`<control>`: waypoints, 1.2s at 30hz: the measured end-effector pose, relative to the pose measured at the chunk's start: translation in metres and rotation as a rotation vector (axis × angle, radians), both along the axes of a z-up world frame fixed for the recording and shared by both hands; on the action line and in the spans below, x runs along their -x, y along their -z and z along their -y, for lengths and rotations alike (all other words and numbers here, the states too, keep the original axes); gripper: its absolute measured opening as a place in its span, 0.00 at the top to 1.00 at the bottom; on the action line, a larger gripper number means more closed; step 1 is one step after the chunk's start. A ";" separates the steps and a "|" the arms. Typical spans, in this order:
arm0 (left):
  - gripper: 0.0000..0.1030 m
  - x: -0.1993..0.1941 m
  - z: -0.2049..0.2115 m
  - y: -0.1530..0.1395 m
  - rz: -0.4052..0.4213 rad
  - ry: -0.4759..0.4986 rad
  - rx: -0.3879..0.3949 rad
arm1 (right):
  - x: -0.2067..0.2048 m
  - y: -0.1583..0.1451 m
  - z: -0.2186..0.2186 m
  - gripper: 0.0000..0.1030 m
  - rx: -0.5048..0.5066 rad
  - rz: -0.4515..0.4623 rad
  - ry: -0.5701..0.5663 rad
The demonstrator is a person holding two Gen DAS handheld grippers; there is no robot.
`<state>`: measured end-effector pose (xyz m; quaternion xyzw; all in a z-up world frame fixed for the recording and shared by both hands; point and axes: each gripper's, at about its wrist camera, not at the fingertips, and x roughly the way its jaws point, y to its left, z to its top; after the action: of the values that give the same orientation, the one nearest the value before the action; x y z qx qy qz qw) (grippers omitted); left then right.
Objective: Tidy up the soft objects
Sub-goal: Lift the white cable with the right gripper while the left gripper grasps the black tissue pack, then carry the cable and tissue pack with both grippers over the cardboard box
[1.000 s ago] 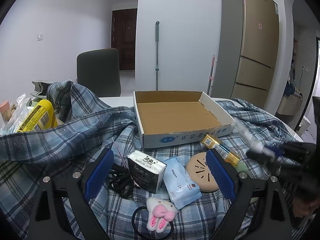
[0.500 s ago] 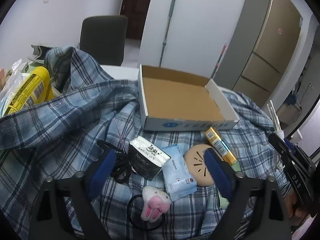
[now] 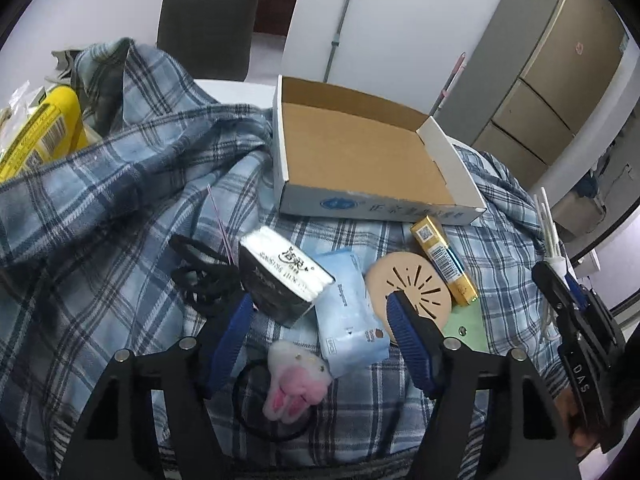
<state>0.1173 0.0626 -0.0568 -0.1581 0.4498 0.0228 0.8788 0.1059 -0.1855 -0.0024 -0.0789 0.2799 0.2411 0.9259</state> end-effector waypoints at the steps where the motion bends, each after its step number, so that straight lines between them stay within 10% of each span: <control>1: 0.30 0.000 -0.001 0.001 -0.007 -0.002 0.007 | 0.000 0.000 0.000 0.81 0.002 0.001 -0.001; 15: 0.31 -0.024 -0.016 0.001 -0.045 -0.026 -0.099 | 0.001 0.001 -0.002 0.81 0.005 0.000 -0.008; 22: 0.74 -0.031 -0.013 0.013 -0.069 -0.018 -0.078 | 0.000 0.002 -0.003 0.81 0.010 -0.005 -0.008; 30: 0.81 -0.013 -0.003 -0.011 0.031 0.031 -0.127 | 0.002 0.001 -0.002 0.81 0.010 0.012 -0.011; 36: 0.81 0.021 0.019 -0.035 0.257 0.094 -0.233 | 0.014 -0.009 0.007 0.81 -0.062 0.081 -0.030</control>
<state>0.0962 0.0441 -0.0222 -0.0354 0.3349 0.0132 0.9415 0.0923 -0.1929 0.0062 -0.0644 0.2332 0.2599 0.9348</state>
